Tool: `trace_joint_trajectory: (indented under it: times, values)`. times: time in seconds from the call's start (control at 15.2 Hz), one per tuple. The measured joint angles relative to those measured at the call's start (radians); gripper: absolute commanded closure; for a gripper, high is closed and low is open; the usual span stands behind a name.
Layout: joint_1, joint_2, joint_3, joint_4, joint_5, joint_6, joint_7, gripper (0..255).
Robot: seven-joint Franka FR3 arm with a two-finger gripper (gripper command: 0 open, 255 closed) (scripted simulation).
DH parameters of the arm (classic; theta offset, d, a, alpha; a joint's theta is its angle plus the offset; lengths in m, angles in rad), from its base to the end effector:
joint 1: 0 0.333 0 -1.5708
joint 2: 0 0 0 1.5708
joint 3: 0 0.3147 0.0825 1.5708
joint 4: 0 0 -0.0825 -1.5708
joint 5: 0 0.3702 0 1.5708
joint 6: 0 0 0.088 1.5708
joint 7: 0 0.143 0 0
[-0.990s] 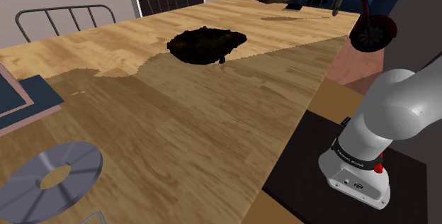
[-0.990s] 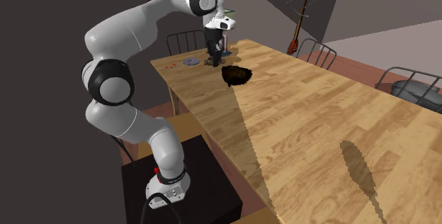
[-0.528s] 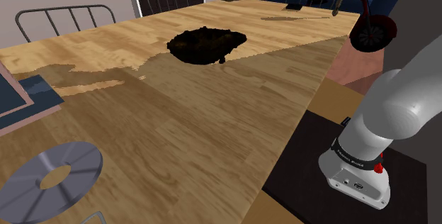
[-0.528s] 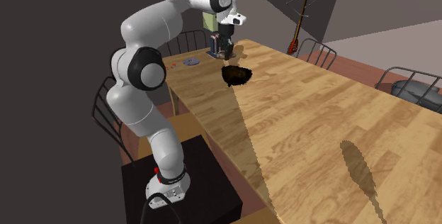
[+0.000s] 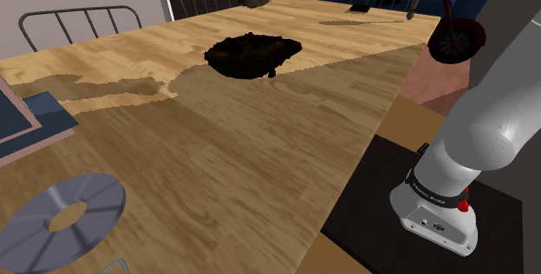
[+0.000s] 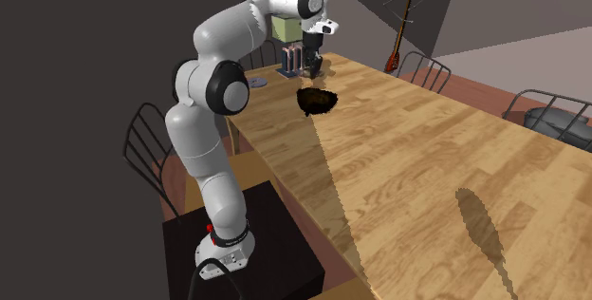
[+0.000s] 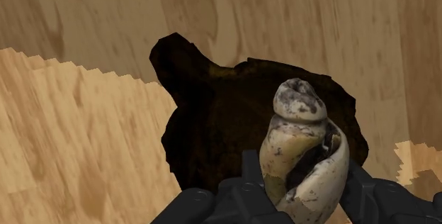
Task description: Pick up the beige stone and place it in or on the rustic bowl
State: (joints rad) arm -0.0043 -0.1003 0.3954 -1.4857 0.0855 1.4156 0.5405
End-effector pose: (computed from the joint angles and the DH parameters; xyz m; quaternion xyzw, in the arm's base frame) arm 0.4472 0.2114 0.6594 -0.9973 0.0682 0.0003 0.0254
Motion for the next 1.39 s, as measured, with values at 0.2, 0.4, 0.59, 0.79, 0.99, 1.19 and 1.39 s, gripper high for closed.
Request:
trace_joint_trajectory:
  times: [0.2, 0.4, 0.59, 0.79, 0.99, 1.19, 1.39]
  values:
    - [0.001, -0.019, 0.000, -0.066, 0.007, 0.048, -0.004, 255]
    - [0.000, -0.038, -0.004, -0.125, 0.013, 0.089, -0.012, 255]
    - [-0.001, -0.053, -0.006, -0.185, 0.018, 0.135, -0.020, 255]
    - [0.000, -0.059, -0.006, -0.211, 0.021, 0.155, -0.022, 255]
    - [0.000, -0.061, -0.007, -0.214, 0.021, 0.157, -0.022, 255]
    - [0.000, -0.061, -0.006, -0.214, 0.021, 0.158, -0.022, 0]
    - [0.000, -0.061, -0.006, -0.214, 0.021, 0.158, -0.022, 0]
